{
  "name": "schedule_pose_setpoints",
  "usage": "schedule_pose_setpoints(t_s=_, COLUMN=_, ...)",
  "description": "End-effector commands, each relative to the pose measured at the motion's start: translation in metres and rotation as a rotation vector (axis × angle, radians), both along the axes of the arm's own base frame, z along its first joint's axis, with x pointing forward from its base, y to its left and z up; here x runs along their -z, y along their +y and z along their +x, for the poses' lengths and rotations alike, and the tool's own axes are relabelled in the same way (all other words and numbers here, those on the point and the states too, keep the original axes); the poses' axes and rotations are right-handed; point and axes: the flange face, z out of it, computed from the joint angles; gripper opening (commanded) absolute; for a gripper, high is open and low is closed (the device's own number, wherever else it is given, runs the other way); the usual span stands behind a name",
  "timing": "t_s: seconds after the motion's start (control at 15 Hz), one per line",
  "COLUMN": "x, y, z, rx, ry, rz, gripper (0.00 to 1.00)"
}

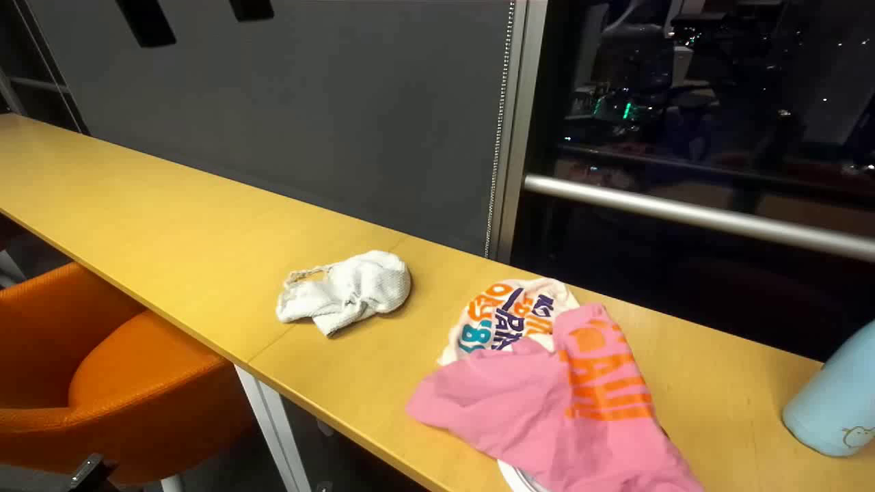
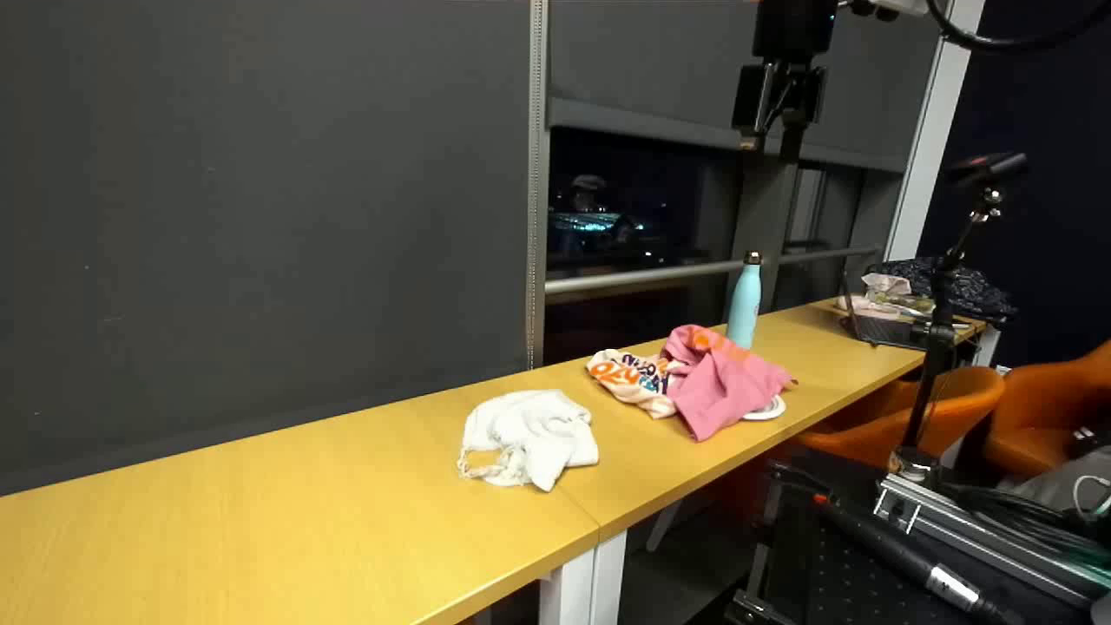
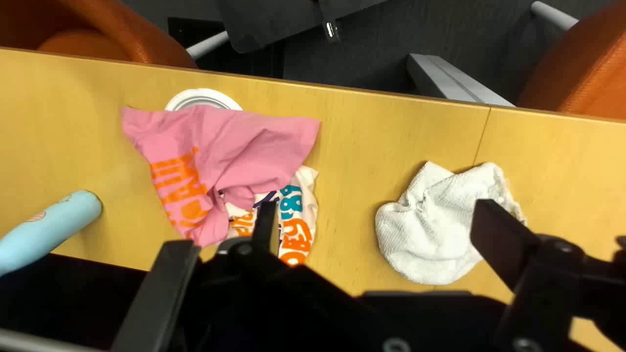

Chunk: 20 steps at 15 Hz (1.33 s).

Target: Wipe the table with the white cloth

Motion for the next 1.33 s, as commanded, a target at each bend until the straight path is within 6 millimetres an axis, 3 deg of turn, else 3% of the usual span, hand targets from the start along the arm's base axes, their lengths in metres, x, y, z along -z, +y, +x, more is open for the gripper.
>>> schedule_pose_setpoints(t_s=0.0, x=-0.001, y=0.0, z=0.0, rx=0.0, ry=-0.001, rz=0.0, gripper=1.0)
schedule_pose_setpoints(t_s=0.4, x=-0.002, y=0.0, z=0.0, rx=0.0, ry=-0.003, rz=0.0, gripper=1.0)
schedule_pose_setpoints(t_s=0.73, x=0.01, y=-0.01, z=0.058, rx=-0.032, ry=-0.17, rz=-0.011, gripper=1.0)
schedule_pose_setpoints(t_s=0.93, x=0.042, y=-0.018, z=0.091, rx=-0.035, ry=-0.267, rz=0.013, gripper=1.0)
schedule_pose_setpoints(t_s=1.27, x=0.143, y=-0.026, z=0.123, rx=-0.014, ry=-0.281, rz=0.115, gripper=1.0)
